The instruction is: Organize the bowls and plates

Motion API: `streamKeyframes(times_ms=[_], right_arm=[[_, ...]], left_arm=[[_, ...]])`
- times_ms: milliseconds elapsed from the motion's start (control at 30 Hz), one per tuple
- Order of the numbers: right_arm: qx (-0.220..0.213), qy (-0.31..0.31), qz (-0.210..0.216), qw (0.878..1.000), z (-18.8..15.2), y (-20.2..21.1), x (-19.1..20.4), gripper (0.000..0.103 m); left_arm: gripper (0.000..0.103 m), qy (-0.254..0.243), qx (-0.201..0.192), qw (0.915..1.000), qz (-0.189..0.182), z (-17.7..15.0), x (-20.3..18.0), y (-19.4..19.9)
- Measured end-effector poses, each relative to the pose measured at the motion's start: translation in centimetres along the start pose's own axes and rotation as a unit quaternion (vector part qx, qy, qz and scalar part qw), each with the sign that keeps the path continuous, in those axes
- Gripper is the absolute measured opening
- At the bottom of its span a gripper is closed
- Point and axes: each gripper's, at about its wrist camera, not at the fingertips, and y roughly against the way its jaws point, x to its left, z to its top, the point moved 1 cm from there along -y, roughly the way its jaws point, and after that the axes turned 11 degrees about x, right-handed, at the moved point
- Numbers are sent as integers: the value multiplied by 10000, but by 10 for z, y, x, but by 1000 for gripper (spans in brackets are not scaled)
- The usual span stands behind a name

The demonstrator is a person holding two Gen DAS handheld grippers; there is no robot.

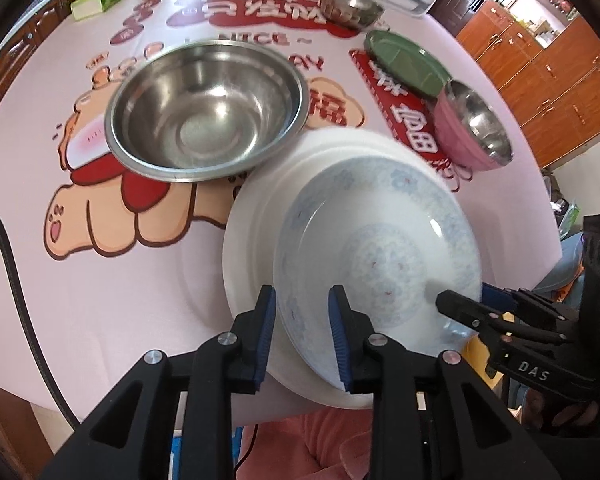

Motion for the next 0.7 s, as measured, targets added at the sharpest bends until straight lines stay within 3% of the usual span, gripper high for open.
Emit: streamKeyframes(times_ms=[133, 300, 700], right_arm=[[-212, -70, -15, 9998, -6, 12, -1, 49], [-675, 9, -63, 9977, -15, 34, 3, 62], [-1465, -117, -323, 9886, -58, 67, 5, 63]], left_arm=[[27, -74, -183, 9998, -36, -5, -2, 14], [28, -149, -372, 9992, -45, -15, -5, 28], [32, -478, -763, 9959, 12, -40, -22, 52]])
